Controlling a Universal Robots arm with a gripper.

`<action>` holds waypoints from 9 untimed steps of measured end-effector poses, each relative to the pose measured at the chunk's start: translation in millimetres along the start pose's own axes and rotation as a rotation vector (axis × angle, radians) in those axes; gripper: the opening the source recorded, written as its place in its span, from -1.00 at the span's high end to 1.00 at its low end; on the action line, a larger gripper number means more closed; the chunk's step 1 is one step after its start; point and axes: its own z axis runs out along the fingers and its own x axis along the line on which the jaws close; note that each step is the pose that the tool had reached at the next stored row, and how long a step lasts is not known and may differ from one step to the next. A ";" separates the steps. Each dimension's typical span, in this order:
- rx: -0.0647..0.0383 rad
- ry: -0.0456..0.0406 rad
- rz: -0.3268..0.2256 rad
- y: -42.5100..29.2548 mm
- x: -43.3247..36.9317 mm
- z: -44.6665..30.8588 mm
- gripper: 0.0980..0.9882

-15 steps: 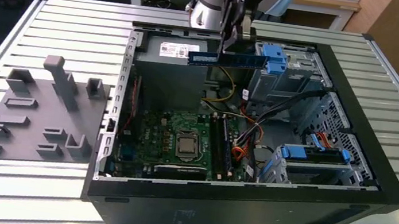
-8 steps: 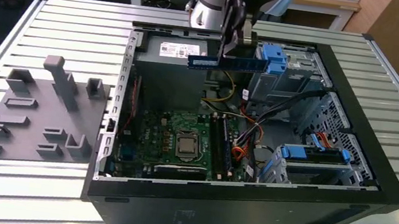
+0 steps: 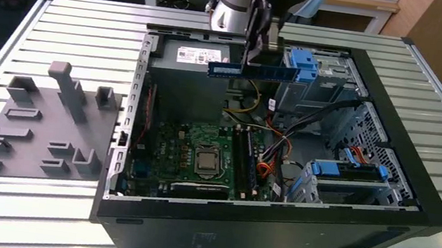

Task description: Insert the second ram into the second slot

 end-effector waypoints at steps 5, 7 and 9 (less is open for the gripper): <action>0.001 -0.0020 0.052 0.0 0.0 0.0 0.91; 0.001 -0.0027 0.072 0.0 0.0 0.1 0.91; 0.001 -0.0034 0.090 0.0 0.0 0.1 0.91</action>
